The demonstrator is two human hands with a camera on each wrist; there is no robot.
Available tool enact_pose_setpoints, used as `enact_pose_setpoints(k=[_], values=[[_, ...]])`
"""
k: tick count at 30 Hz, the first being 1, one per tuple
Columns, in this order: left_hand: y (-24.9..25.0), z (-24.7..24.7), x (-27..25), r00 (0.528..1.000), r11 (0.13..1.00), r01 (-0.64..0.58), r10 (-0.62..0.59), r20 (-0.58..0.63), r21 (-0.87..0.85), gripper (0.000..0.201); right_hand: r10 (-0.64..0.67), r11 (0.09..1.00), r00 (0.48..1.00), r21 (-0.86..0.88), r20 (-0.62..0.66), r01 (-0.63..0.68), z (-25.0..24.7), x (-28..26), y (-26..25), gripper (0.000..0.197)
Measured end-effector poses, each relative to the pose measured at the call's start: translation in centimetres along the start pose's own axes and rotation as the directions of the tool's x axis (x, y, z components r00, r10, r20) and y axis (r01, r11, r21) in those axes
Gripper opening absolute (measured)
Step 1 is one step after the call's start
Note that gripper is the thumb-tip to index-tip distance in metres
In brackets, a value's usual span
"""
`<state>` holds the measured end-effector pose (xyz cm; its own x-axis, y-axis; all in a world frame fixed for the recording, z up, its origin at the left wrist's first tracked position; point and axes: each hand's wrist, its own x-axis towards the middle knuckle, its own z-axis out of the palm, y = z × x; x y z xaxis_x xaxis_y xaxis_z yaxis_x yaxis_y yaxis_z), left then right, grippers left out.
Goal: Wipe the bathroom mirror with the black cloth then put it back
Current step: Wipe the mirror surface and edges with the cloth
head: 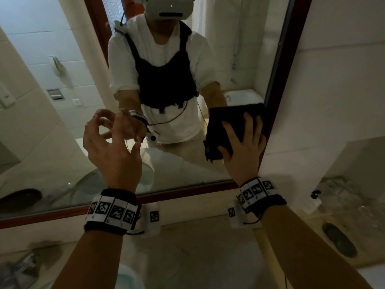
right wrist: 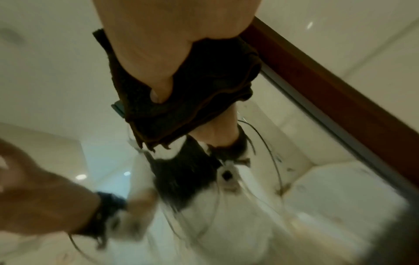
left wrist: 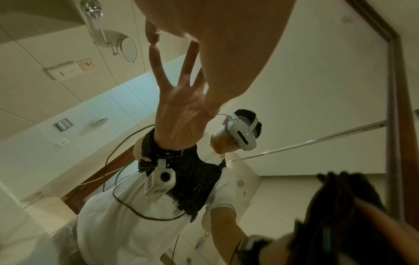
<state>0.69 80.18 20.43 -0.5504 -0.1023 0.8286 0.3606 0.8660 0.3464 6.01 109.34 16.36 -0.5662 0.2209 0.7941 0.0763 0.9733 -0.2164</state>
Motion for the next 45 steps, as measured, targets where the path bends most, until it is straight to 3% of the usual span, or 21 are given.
enact_pose_setpoints(k=[5, 8, 12, 16, 21, 26, 31, 34, 38, 40, 45], values=[[0.4, -0.3, 0.0, 0.999, 1.000, -0.015, 0.015, -0.030, -0.010, 0.083, -0.018, 1.000, 0.997, 0.019, -0.080, 0.020, -4.0, 7.5, -2.0, 0.078], [0.6, -0.4, 0.0, 0.999, 1.000, -0.011, 0.010, -0.031, -0.020, 0.083, -0.020, 0.999, 0.995, 0.026, -0.094, 0.023, -5.1, 9.5, -2.4, 0.078], [0.6, -0.3, 0.0, 1.000, 1.000, -0.003, 0.002, -0.031, -0.021, 0.080, -0.019, 0.999, 0.994, 0.029, -0.103, 0.022, -3.7, 7.2, -2.0, 0.072], [0.5, -0.3, -0.1, 1.000, 1.000, -0.007, 0.006, -0.020, -0.009, 0.083, 0.020, 1.000, 0.999, 0.024, -0.043, -0.019, -0.6, 1.8, -1.1, 0.073], [0.1, -0.3, 0.0, 1.000, 1.000, 0.009, -0.009, 0.010, 0.007, 0.084, 0.089, 0.993, 0.996, 0.077, -0.008, -0.089, 3.2, -3.8, -0.5, 0.061], [-0.1, 0.1, 0.0, 1.000, 1.000, -0.016, 0.016, -0.014, 0.011, 0.076, 0.090, 0.992, 0.996, 0.092, -0.014, -0.089, 3.5, -3.9, -2.0, 0.064], [0.4, 0.1, -0.2, 1.000, 1.000, -0.023, 0.023, -0.015, 0.014, 0.073, -0.126, 0.981, 0.989, 0.157, 0.075, 0.113, 4.2, -4.7, -8.0, 0.061], [0.7, -0.4, 0.0, 1.000, 1.000, -0.013, 0.013, -0.010, 0.008, 0.074, -0.187, 0.976, 0.981, 0.126, 0.048, 0.180, 4.5, -4.7, -7.3, 0.062], [0.6, -0.4, 0.1, 1.000, 1.000, -0.007, 0.007, 0.003, 0.012, 0.074, 0.020, 0.996, 0.999, 0.088, 0.026, -0.022, 3.2, -3.8, -0.7, 0.065], [0.5, -0.2, 0.0, 1.000, 1.000, -0.011, 0.012, -0.019, 0.004, 0.071, 0.063, 0.996, 0.998, 0.060, 0.020, -0.064, 2.6, -3.7, 1.4, 0.066], [0.3, 0.0, 0.0, 0.998, 0.999, -0.029, 0.028, -0.063, -0.016, 0.063, 0.045, 0.998, 0.998, 0.048, 0.034, -0.047, 2.0, -2.2, -1.1, 0.072]])
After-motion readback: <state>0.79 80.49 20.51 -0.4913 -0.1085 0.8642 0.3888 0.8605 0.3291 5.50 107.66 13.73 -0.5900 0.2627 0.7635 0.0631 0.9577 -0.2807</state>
